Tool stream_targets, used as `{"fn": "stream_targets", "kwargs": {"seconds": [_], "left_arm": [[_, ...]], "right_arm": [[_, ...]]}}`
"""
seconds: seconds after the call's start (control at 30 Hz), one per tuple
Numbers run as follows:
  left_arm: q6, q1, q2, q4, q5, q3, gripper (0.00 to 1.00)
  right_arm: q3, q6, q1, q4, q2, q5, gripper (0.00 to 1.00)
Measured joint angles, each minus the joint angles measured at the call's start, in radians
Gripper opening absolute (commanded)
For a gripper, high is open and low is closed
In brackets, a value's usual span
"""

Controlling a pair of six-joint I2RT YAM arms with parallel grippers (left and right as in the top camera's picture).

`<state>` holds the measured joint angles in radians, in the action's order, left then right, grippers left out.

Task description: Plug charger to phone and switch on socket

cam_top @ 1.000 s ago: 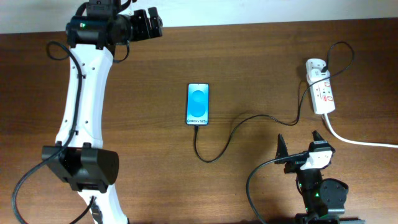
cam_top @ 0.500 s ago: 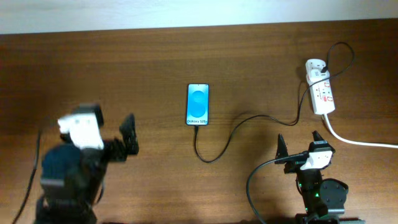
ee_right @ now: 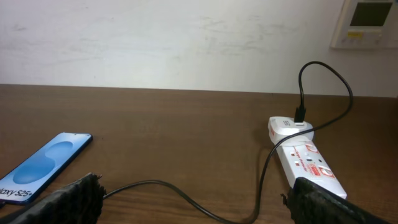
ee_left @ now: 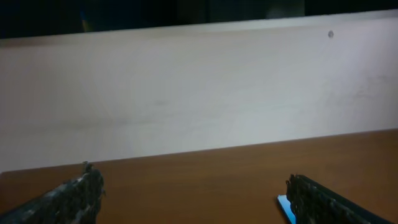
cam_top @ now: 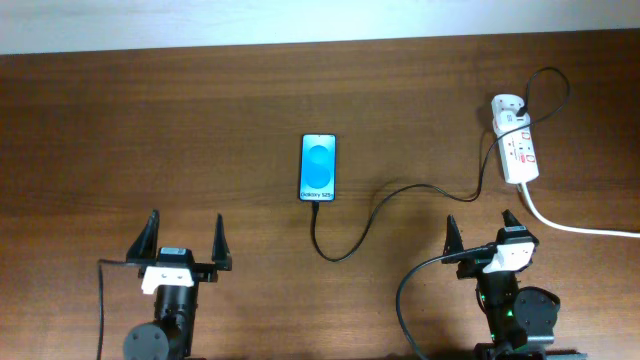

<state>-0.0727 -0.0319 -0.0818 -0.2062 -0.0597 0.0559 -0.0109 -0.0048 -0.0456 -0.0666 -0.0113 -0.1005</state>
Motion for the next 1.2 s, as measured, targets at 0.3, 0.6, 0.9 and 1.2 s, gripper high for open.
{"fn": "stream_targets", "kwargs": {"seconds": [0.3, 0.6, 0.9, 1.2], "left_arm": [[0.028, 0.002, 0.071, 0.282, 0.069, -0.045, 0.99], [0.116, 0.002, 0.071, 0.282, 0.079, -0.045, 0.99], [0.119, 0.002, 0.071, 0.282, 0.079, -0.045, 0.99], [0.119, 0.002, 0.071, 0.282, 0.079, -0.045, 0.99]], "right_arm": [[0.000, 0.000, 0.000, 0.000, 0.001, 0.000, 0.98], [0.000, 0.000, 0.000, 0.000, 0.001, 0.000, 0.98], [0.000, 0.000, 0.000, 0.000, 0.001, 0.000, 0.98], [0.000, 0.000, 0.000, 0.000, 0.001, 0.000, 0.98]]}}
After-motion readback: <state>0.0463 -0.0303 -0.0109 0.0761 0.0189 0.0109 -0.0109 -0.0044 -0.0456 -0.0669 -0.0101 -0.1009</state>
